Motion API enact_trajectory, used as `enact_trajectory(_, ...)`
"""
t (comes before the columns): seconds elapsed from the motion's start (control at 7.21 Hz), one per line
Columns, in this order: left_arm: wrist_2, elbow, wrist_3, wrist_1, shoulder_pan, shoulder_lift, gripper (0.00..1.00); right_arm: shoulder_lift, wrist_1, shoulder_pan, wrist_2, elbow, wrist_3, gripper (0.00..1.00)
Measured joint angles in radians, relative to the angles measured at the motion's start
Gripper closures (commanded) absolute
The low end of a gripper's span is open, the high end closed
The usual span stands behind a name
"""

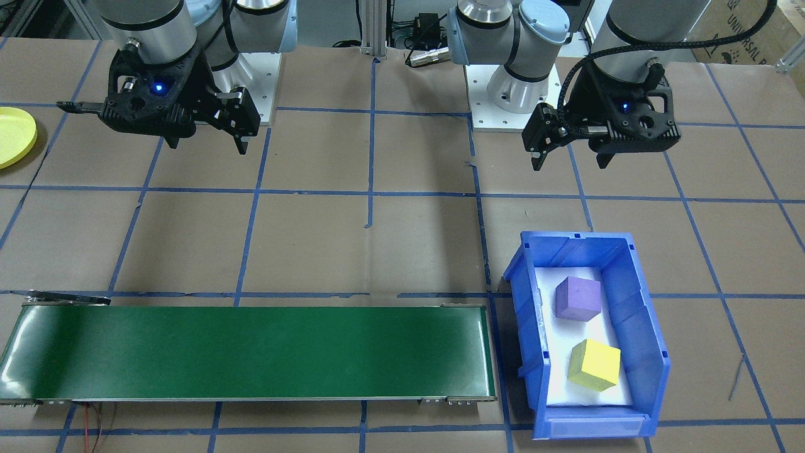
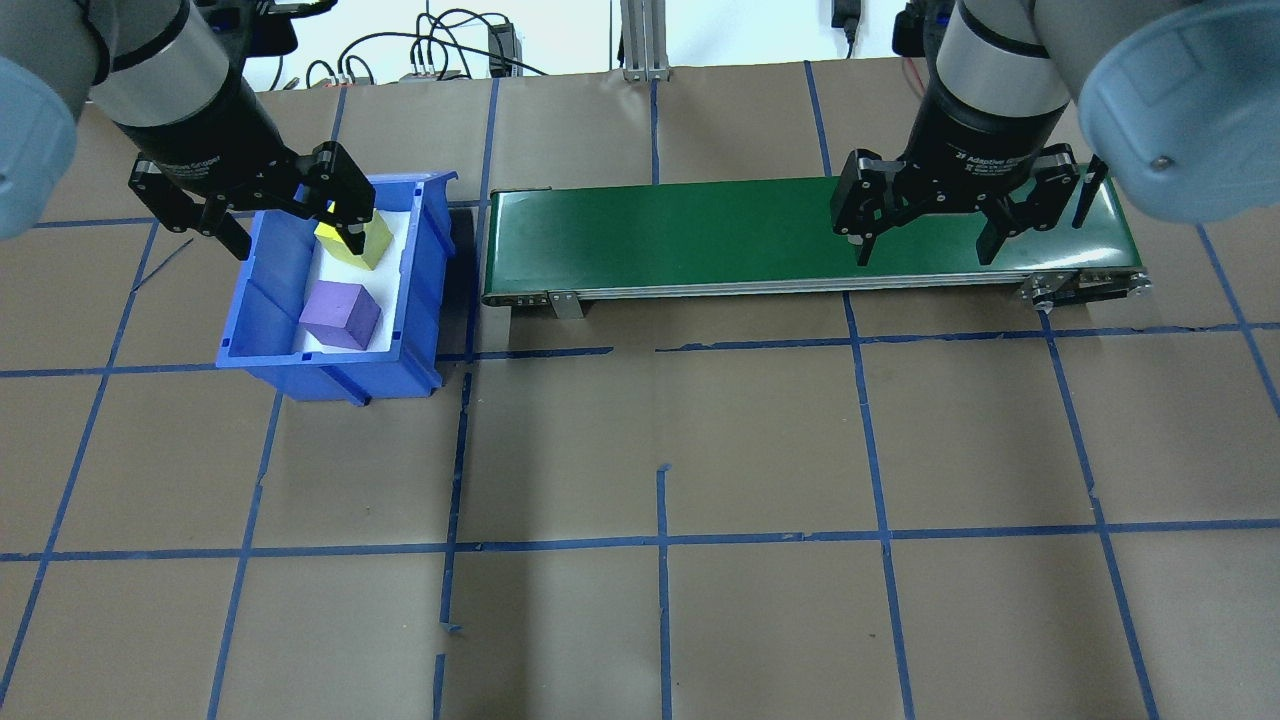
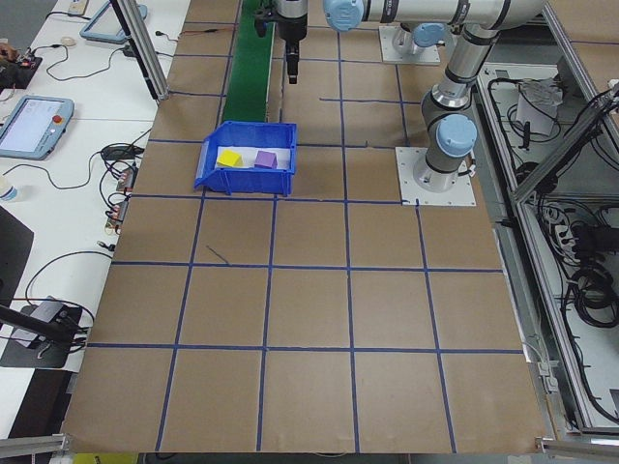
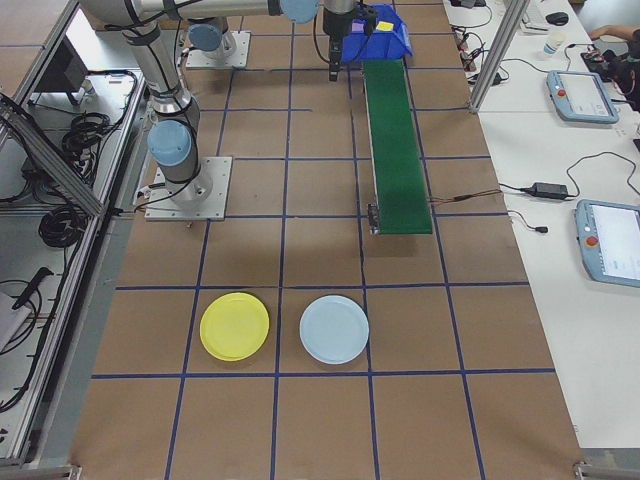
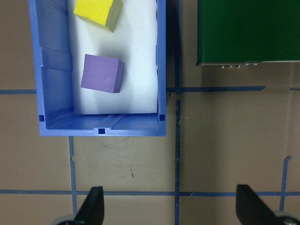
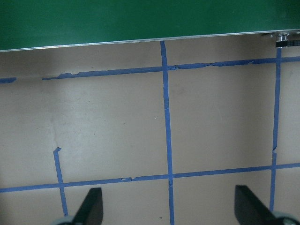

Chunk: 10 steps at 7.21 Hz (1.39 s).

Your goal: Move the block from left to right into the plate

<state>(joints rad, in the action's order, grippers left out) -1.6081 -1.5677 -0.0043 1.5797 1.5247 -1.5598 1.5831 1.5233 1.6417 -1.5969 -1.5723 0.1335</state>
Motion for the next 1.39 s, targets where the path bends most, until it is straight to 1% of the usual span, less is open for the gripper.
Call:
enact_trajectory(0.42,-0.004,0.000,-0.007,0.003,-0.001,0.001,0.00,0.000,-0.001,0.000,-0.001,0.001,0.000,0.00)
enact_trajectory(0.83,-0.003,0.001,0.052,-0.006,-0.032,-0.010,0.00,0.000,-0.002,0.000,0.000,0.000,0.000,0.00)
enact_trajectory(1.11,-0.001,-0.011,0.114,-0.039,-0.074,-0.064,0.00,0.000,-0.002,0.000,0.000,0.000,0.000,0.00)
enact_trajectory(1.39,-0.001,-0.029,0.191,-0.143,-0.138,-0.158,0.00,0.000,-0.002,0.000,0.000,0.000,0.000,0.00)
